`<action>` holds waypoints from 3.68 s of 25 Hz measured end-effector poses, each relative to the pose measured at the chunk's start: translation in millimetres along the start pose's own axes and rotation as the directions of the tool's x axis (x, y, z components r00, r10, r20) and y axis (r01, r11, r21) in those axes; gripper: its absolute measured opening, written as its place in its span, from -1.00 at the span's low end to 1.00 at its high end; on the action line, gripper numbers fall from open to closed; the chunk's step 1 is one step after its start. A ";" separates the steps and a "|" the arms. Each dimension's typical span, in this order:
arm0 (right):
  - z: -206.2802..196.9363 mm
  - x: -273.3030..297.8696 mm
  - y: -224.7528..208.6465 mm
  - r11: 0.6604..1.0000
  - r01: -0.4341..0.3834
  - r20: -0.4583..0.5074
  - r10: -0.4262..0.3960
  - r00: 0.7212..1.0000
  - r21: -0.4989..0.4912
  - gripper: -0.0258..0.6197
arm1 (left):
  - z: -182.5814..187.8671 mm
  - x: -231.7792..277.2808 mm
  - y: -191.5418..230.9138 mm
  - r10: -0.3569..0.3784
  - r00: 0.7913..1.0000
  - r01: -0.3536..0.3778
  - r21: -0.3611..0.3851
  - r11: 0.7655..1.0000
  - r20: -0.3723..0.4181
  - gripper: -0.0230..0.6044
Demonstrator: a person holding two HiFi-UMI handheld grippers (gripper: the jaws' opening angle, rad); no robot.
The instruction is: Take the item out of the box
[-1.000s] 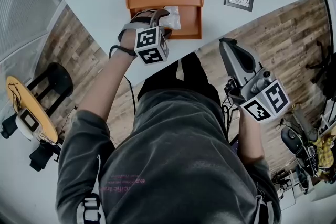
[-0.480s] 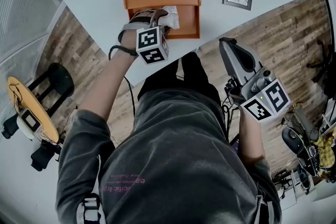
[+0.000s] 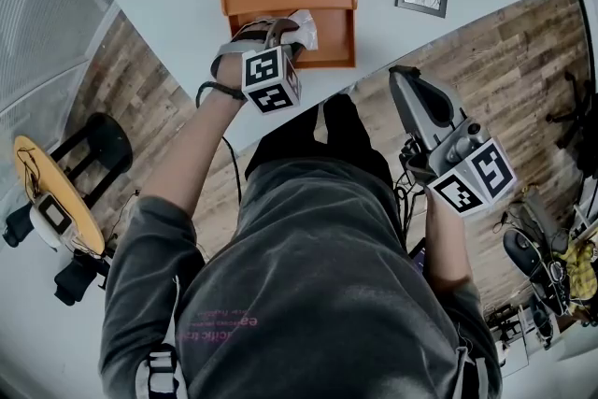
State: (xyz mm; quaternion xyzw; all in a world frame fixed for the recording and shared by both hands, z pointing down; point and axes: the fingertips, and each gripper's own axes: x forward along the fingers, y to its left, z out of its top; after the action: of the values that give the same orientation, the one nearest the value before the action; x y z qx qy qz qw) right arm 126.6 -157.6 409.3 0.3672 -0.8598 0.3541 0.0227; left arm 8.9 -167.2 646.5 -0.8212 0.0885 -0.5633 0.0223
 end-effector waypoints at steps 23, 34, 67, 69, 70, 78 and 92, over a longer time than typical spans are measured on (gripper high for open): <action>19.1 10.7 39.5 0.996 -0.055 0.040 0.057 0.998 -0.067 -0.91 | 33.5 -93.7 14.2 0.118 0.974 -0.088 -0.155 0.984 0.194 -0.55; 50.4 9.3 47.3 0.990 -0.074 0.081 0.084 0.993 -0.118 -0.91 | 60.3 -155.3 53.0 0.247 0.914 -0.149 -0.299 0.942 0.322 -0.56; 94.4 24.4 86.2 0.960 -0.103 0.102 0.133 0.986 -0.259 -0.91 | 73.2 -283.8 99.6 0.483 0.722 -0.247 -0.468 0.849 0.495 -0.56; 95.2 23.9 87.8 0.959 -0.103 0.101 0.133 0.986 -0.263 -0.91 | 73.5 -290.6 100.7 0.493 0.706 -0.248 -0.475 0.845 0.508 -0.56; 95.9 23.5 88.7 0.959 -0.103 0.102 0.134 0.986 -0.266 -0.91 | 73.4 -293.7 101.0 0.499 0.699 -0.249 -0.479 0.842 0.513 -0.56; 94.0 26.5 100.5 0.953 -0.113 0.099 0.145 0.984 -0.281 -0.91 | 65.6 -312.5 95.2 0.530 0.668 -0.274 -0.488 0.828 0.523 -0.56; 98.0 40.2 118.5 0.938 -0.126 0.094 0.164 0.982 -0.323 -0.91 | 44.1 -334.8 98.8 0.573 0.620 -0.277 -0.534 0.799 0.536 -0.56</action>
State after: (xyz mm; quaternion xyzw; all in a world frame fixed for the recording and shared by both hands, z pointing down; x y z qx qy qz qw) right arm 42.2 -186.8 277.9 0.3150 -0.9298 0.1902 0.0035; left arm -79.1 -210.1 308.5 -0.9070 0.3838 -0.1724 0.0202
